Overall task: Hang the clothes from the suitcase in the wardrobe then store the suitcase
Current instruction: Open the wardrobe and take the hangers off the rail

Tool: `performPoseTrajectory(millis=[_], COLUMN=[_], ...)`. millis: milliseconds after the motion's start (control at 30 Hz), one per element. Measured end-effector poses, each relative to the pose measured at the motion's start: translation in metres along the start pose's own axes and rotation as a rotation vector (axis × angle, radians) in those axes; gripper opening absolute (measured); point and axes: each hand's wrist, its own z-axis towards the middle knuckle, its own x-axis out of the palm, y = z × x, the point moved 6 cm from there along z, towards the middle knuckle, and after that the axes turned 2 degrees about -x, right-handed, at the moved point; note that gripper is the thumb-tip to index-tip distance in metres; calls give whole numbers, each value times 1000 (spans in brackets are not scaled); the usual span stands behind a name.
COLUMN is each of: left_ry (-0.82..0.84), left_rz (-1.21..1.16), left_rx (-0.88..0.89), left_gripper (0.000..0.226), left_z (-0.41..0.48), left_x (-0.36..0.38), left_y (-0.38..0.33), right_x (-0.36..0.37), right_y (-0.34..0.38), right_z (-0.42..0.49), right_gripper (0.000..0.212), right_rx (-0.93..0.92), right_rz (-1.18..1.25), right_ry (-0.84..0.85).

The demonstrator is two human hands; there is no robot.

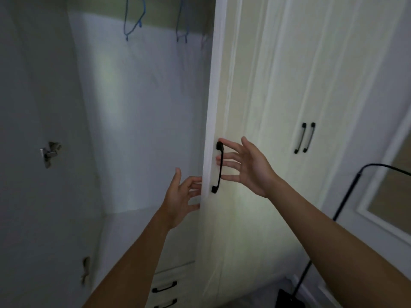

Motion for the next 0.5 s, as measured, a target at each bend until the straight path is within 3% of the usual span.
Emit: performPoseTrajectory(millis=[300, 500], left_ry=[112, 176], left_rz=[-14, 25], left_rx=[-30, -58], left_gripper=[74, 78], left_z=[-5, 10], left_x=[80, 150], left_y=[34, 57], right_x=[-56, -115], right_y=[15, 22], right_z=[-55, -85], right_gripper=[55, 51], right_rx=[-12, -25], right_rz=[-26, -52], right_ry=[-143, -244])
